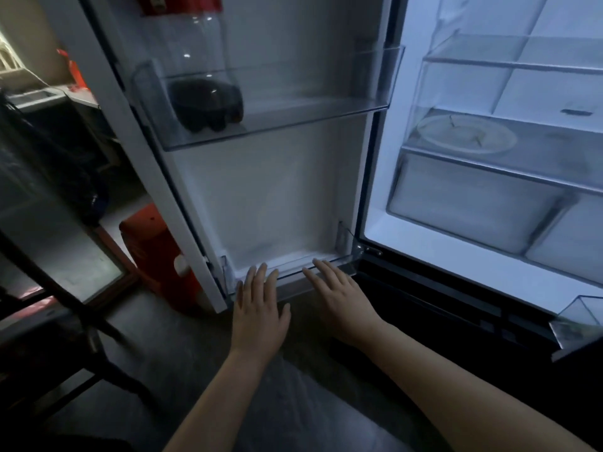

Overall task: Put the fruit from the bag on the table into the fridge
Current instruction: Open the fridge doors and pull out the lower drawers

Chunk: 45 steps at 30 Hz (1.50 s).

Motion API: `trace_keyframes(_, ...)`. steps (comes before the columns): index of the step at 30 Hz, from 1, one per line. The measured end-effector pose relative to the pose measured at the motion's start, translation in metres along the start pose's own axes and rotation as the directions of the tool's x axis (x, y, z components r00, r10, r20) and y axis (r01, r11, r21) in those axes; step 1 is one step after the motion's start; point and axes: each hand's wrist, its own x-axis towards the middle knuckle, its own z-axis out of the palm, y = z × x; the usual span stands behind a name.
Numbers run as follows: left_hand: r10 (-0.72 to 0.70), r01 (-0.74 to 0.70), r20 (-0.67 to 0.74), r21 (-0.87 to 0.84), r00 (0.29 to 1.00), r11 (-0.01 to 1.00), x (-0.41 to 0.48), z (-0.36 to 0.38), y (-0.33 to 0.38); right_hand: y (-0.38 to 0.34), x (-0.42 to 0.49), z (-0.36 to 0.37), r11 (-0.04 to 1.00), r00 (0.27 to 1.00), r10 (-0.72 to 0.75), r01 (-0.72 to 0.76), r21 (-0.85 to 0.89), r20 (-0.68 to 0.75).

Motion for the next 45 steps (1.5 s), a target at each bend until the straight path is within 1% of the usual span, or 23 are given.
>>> trace_keyframes(4, 0.122, -0.124, -0.049, -0.037, 0.991, 0.992, 0.024, 0.004, 0.060, 0.048, -0.025, -0.016, 0.990, 0.982, 0.124, -0.114, 0.080, -0.144)
trace_keyframes(6, 0.171, -0.174, -0.068, -0.049, 0.983, 0.983, 0.035, 0.009, 0.090, 0.073, -0.043, -0.022, 0.975, 0.954, 0.210, -0.187, 0.124, -0.215)
trace_keyframes(9, 0.212, -0.215, -0.046, -0.073, 0.976, 0.974, 0.045, 0.021, 0.133, 0.110, -0.071, -0.026, 0.948, 0.903, 0.315, -0.283, 0.147, -0.292)
trace_keyframes(14, 0.371, -0.371, -0.016, -0.109, 0.928, 0.922, 0.054, 0.053, 0.185, 0.160, -0.114, -0.026, 0.874, 0.809, 0.484, -0.467, 0.135, -0.334)
trace_keyframes(18, 0.480, -0.464, 0.035, -0.202, 0.877, 0.863, 0.066, 0.073, 0.222, 0.186, -0.133, -0.028, 0.789, 0.713, 0.602, -0.601, 0.128, -0.360)
trace_keyframes(21, 0.575, -0.549, 0.027, -0.264, 0.818, 0.793, 0.081, 0.090, 0.247, 0.201, -0.139, -0.030, 0.714, 0.631, 0.678, -0.687, 0.133, -0.377)
trace_keyframes(25, 0.688, -0.644, 0.027, -0.327, 0.725, 0.692, 0.104, 0.117, 0.272, 0.214, -0.148, -0.030, 0.599, 0.531, 0.757, -0.796, 0.083, -0.381)
trace_keyframes(29, 0.774, -0.707, 0.042, -0.378, 0.632, 0.598, 0.127, 0.139, 0.295, 0.226, -0.158, -0.030, 0.485, 0.422, 0.815, -0.872, 0.069, -0.398)
trace_keyframes(32, 0.836, -0.762, 0.013, -0.405, 0.548, 0.506, 0.142, 0.153, 0.315, 0.229, -0.162, -0.030, 0.408, 0.350, 0.835, -0.912, 0.050, -0.425)
trace_keyframes(37, 0.911, -0.805, -0.034, -0.482, 0.412, 0.346, 0.149, 0.168, 0.351, 0.224, -0.167, -0.027, 0.347, 0.287, 0.841, -0.936, 0.051, -0.458)
trace_keyframes(41, 0.952, -0.820, -0.072, -0.531, 0.298, 0.217, 0.147, 0.172, 0.377, 0.214, -0.173, -0.028, 0.301, 0.227, 0.858, -0.949, 0.091, -0.461)
trace_keyframes(43, 0.967, -0.820, -0.077, -0.548, 0.245, 0.164, 0.145, 0.173, 0.388, 0.207, -0.180, -0.027, 0.283, 0.214, 0.864, -0.955, 0.087, -0.456)
trace_keyframes(45, 0.980, -0.824, -0.082, -0.557, 0.183, 0.108, 0.141, 0.173, 0.397, 0.200, -0.188, -0.026, 0.271, 0.220, 0.864, -0.961, 0.050, -0.454)
